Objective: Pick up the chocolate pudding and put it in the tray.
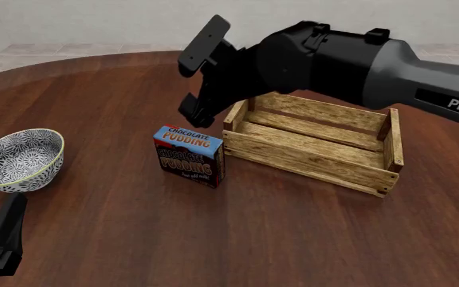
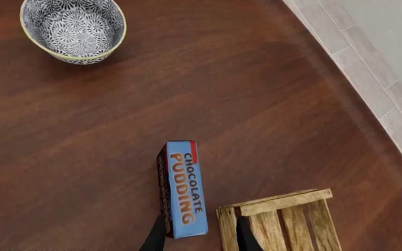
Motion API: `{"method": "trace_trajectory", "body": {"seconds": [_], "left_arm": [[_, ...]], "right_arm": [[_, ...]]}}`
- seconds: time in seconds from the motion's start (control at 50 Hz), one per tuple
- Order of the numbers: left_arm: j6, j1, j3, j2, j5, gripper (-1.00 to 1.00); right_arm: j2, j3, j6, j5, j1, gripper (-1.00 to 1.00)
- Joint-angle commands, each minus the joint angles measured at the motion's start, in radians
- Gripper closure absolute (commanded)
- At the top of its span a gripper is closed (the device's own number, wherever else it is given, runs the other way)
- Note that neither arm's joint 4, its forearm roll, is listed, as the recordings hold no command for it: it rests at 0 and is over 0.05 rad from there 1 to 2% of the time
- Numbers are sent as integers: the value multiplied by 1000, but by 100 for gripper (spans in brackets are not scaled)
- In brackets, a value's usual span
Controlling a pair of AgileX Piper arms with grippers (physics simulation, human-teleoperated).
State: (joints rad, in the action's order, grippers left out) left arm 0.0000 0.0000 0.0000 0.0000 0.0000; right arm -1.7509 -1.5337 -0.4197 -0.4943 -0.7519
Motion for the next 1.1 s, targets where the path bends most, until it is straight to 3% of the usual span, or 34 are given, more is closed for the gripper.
{"method": "trace_trajectory", "body": {"seconds": [0.02,1.1], "left_arm": [[0,0,0,0,0,-100],[0,0,0,0,0,-100]], "right_arm": [[-18,-8,5,-3,-9,-100],[-94,7,47,37,6,-100]]}}
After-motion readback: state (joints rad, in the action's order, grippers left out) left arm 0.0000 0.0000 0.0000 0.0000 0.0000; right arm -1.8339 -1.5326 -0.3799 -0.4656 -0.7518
